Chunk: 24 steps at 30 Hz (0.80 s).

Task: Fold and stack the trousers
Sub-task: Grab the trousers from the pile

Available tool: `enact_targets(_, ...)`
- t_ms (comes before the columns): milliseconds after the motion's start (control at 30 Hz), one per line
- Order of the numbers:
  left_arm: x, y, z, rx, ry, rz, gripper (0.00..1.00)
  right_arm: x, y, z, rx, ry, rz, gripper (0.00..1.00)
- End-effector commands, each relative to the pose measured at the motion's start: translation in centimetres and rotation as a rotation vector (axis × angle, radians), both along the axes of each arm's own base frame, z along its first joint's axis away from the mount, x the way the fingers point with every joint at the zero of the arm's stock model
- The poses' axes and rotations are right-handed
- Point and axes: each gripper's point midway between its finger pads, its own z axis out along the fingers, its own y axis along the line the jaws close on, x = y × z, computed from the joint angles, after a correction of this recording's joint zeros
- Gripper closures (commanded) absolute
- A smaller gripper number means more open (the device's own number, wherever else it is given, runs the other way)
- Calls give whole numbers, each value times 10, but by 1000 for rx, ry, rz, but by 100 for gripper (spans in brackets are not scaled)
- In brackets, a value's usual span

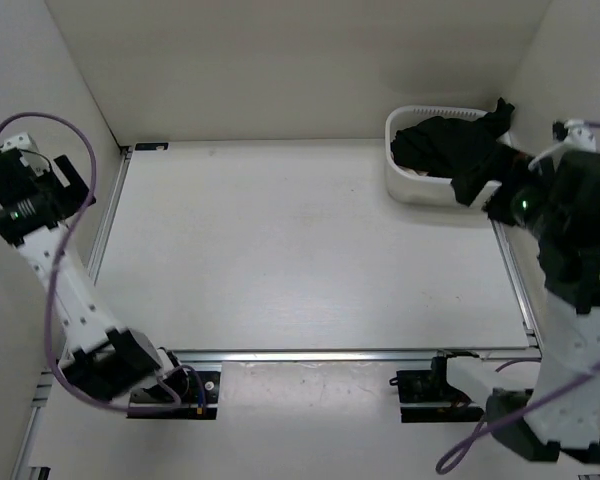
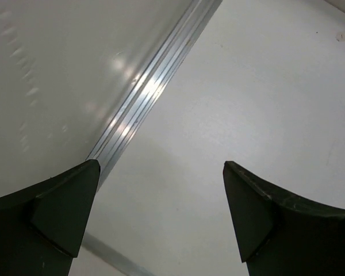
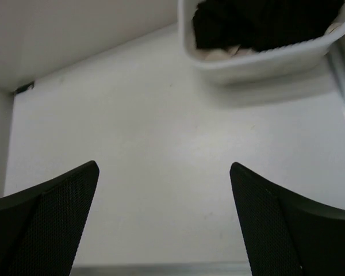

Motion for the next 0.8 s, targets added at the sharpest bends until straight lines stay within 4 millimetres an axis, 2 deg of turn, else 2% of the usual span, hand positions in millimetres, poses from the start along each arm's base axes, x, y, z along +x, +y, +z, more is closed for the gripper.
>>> enact_targets(0, 54, 4, -29, -132, 70, -115, 0, 92, -61, 33, -177, -110, -310, 1)
enact_targets(33, 66, -6, -29, -134, 77, -157, 0, 111, -69, 34, -193, -112, -354, 1)
enact_targets(67, 77, -10, -26, -121, 72, -178, 0, 151, -74, 26, -209, -96, -387, 1)
enact_targets(100, 84, -16, -32, -124, 90, -198, 0, 172, -78, 20, -229, -83, -402, 1)
enact_targets(133, 97, -34, -38, -124, 113, -248, 0, 192, -88, 13, -270, -65, -439, 1)
enact_targets(167, 100, -41, -39, -107, 123, -259, 0, 236, -92, -26, -310, 30, -441, 1)
enact_targets(200, 106, -51, -50, -108, 150, -281, 0, 254, -101, -15, -321, 2, -473, 1)
enact_targets(233, 108, -62, -56, -104, 169, -305, 0, 274, -104, -26, -357, 23, -471, 1)
enact_targets(267, 113, -82, -69, -94, 202, -348, 0, 312, -111, -77, -396, 121, -468, 1)
enact_targets(333, 119, -97, -90, -67, 255, -370, 0, 351, -121, -99, -452, 104, -502, 1)
enact_targets(367, 121, -117, -97, -37, 282, -405, 0, 375, -126, -148, -493, 162, -499, 1)
enact_targets(400, 117, -113, -122, 10, 373, -364, 0, 394, -134, -157, -494, 124, -526, 1)
enact_targets(433, 115, -117, -128, 39, 398, -360, 0, 406, -142, -166, -490, 113, -541, 1)
enact_targets(467, 115, -129, -141, 64, 444, -384, 0, 421, -147, -199, -473, 142, -555, 1)
enact_targets(500, 110, -126, -152, 103, 492, -357, 0, 431, -157, -205, -448, 116, -587, 1)
enact_targets(533, 108, -128, -155, 121, 506, -359, 0, 439, -160, -213, -414, 107, -590, 1)
enact_targets(567, 109, -132, -159, 131, 521, -365, 0, 446, -161, -234, -368, 119, -592, 1)
enact_targets(633, 109, -140, -169, 133, 555, -389, 0, 451, -162, -246, -347, 126, -582, 1)
enact_targets(667, 112, -145, -172, 136, 561, -402, 0, 451, -162, -249, -347, 128, -581, 5)
enact_targets(700, 112, -145, -169, 136, 561, -403, 0, 451, -163, -249, -358, 130, -576, 12)
enact_targets(733, 117, -147, -168, 129, 553, -410, 0, 450, -161, -248, -366, 133, -554, 23)
enact_targets(767, 120, -148, -170, 128, 558, -410, 0, 451, -160, -232, -364, 99, -503, 61)
